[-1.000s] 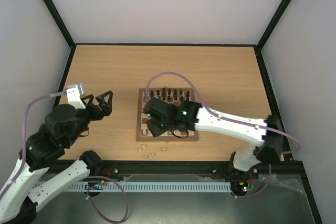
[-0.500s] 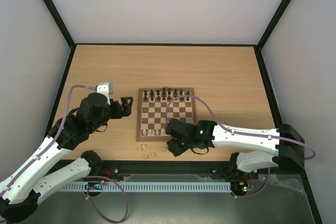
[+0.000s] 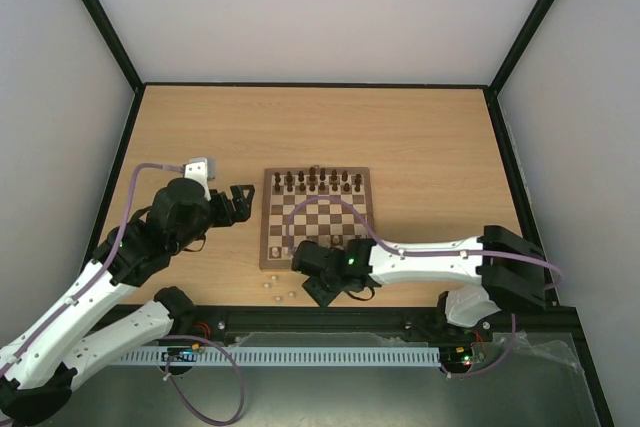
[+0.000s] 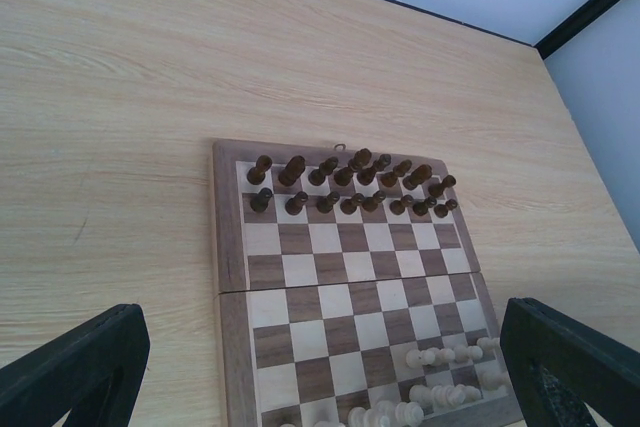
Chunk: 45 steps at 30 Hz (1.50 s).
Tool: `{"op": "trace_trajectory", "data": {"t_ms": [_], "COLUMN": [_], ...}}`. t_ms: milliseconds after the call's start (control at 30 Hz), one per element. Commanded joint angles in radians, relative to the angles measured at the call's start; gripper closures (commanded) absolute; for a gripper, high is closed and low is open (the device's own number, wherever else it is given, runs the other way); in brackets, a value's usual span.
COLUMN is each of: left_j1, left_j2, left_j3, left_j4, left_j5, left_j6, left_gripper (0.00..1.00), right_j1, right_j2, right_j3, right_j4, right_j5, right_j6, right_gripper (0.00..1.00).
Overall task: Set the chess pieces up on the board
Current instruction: Pick up the chess piece at the center of the board.
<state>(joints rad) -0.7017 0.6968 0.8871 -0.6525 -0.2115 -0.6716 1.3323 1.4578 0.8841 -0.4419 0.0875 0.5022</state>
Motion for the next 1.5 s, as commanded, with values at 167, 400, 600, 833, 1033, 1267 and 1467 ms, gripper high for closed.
{"op": "trace_trajectory", "data": {"t_ms": [167,400,600,833,1033,1267,1467], "left_j1": [0.005,0.005,0.005,0.005,0.005,0.005,0.005], "left_j2": [-0.010,-0.013,-0.024,-0.028,-0.027,-0.019,0.000], "left_j3": [-0.024,-0.028,-0.030,-0.031,-0.031,-0.029,-0.037], "left_j4": [0.009,0.008,0.003,0.002,0.006,0.011,0.034], "left_j5": [-0.009,-0.011,-0.011,-0.008,-0.001,0.003,0.022], "left_j6": [-0.003,0.003,0.003,0.001,-0.001,0.003,0.011], "left_gripper": [0.01,0.01,0.01,0.01,0.01,0.01,0.01], "right_j1": [0.032,0.031,0.032,0.031,0.031,0.031,0.000], "right_j2": [0.103,0.153,0.183,0.184,0.172,0.033,-0.052], "right_j3": [0.080,0.110,0.124,0.121,0.116,0.120,0.136], "right_j4": [-0.020,-0.032,-0.043,-0.053,-0.075,-0.216,-0.373], "right_j5": [0.048,0.061,0.064,0.064,0.077,0.151,0.242], "right_j6": [-0.053,-0.062,-0.062,-0.052,-0.028,0.088,0.213], "right_gripper": [0.48,0.58,0.70,0.89,0.98,0.98,0.98]}}
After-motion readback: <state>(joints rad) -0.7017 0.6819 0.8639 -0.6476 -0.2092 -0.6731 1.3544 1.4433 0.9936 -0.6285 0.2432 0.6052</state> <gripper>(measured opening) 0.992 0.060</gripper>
